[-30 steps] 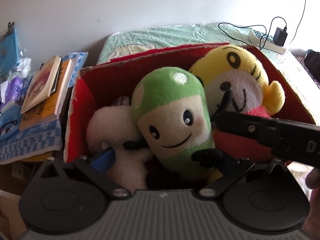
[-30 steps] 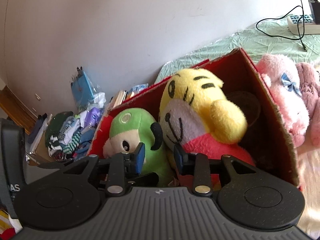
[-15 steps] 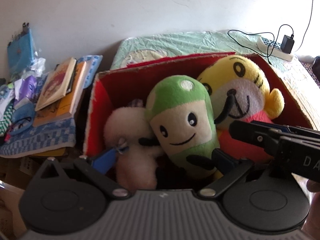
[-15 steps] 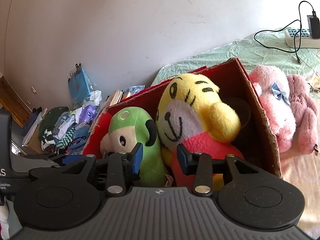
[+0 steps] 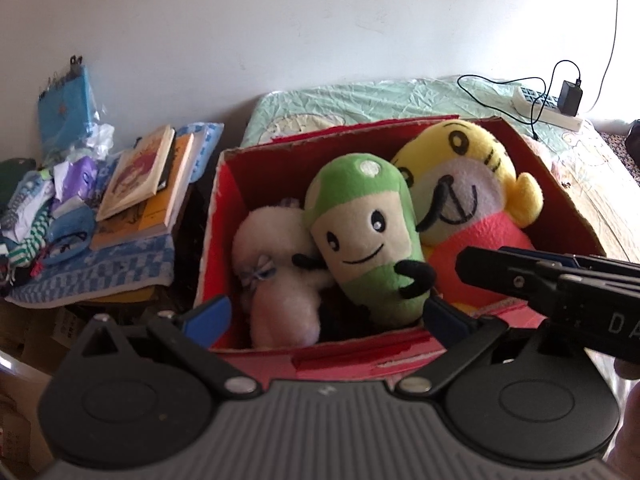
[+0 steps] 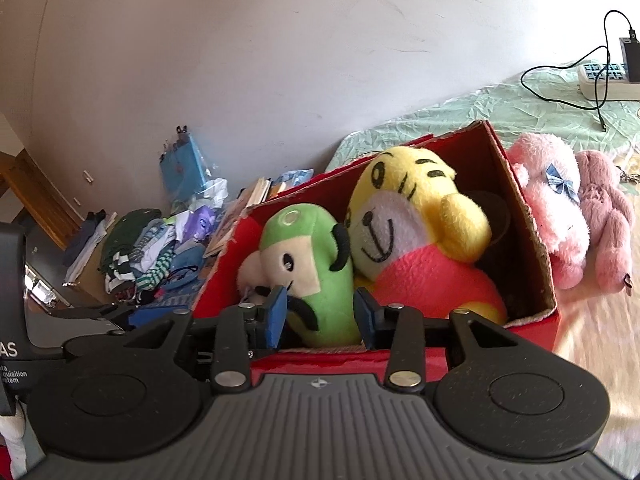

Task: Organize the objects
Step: 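Lower the bean plush into the box beside the tiger and open the right tool, then withdraw the right tool from the box toward the pink-brown teddy bear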

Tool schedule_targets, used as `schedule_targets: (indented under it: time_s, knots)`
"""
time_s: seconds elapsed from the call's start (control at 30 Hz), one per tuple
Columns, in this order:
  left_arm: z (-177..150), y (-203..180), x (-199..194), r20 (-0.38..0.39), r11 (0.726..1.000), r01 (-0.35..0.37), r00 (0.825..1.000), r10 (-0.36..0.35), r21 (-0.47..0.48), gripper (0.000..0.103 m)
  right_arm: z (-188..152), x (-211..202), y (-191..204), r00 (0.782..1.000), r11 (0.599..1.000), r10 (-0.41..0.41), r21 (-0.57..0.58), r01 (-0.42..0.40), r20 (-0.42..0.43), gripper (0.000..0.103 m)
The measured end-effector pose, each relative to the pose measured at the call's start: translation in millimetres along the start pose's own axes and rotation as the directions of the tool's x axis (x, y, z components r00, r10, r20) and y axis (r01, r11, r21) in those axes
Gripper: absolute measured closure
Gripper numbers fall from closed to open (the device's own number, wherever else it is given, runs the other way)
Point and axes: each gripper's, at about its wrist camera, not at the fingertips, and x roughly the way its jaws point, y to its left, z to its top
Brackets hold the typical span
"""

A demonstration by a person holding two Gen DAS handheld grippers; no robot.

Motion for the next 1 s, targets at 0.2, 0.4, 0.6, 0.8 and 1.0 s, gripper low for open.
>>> schedule_targets:
  time_s: [0.2, 0.4, 0.6, 0.8, 1.0]
  knots:
    - [-7, 1, -13, 0.012, 1.0, -0.024, 1.0, 0.024, -0.008, 0.001, -5, -7, 4, 0.999, 0.999, 0.032, 0.008, -0.032, -0.005, 0.062]
    - [-17, 0, -17, -0.018, 0.998, -0.054, 0.998, 0.054, -0.007, 0.0, -16, -12, 8, 0.999, 0.999, 0.046, 0.006, -0.046, -0.021, 0.062]
    - [-30, 1, -13, -0.068, 0.999, -0.05, 0.996, 0.049, -0.018, 0.0, -26, -14, 9, 0.998, 0.999, 0.049, 0.01, -0.049, -0.046, 0.062]
    - [-39, -3, -9, -0.104, 0.998, -0.053, 0.993, 0.051, -0.016, 0.0, -34, -15, 6, 0.997, 0.999, 0.039, 0.033, -0.037, -0.069, 0.062]
    - [-46, -12, -5, -0.129, 0.999, -0.055, 0.99, 0.054, -0.001, 0.0, -42, -17, 0, 0.996, 0.998, 0.025, 0.057, -0.02, -0.086, 0.062]
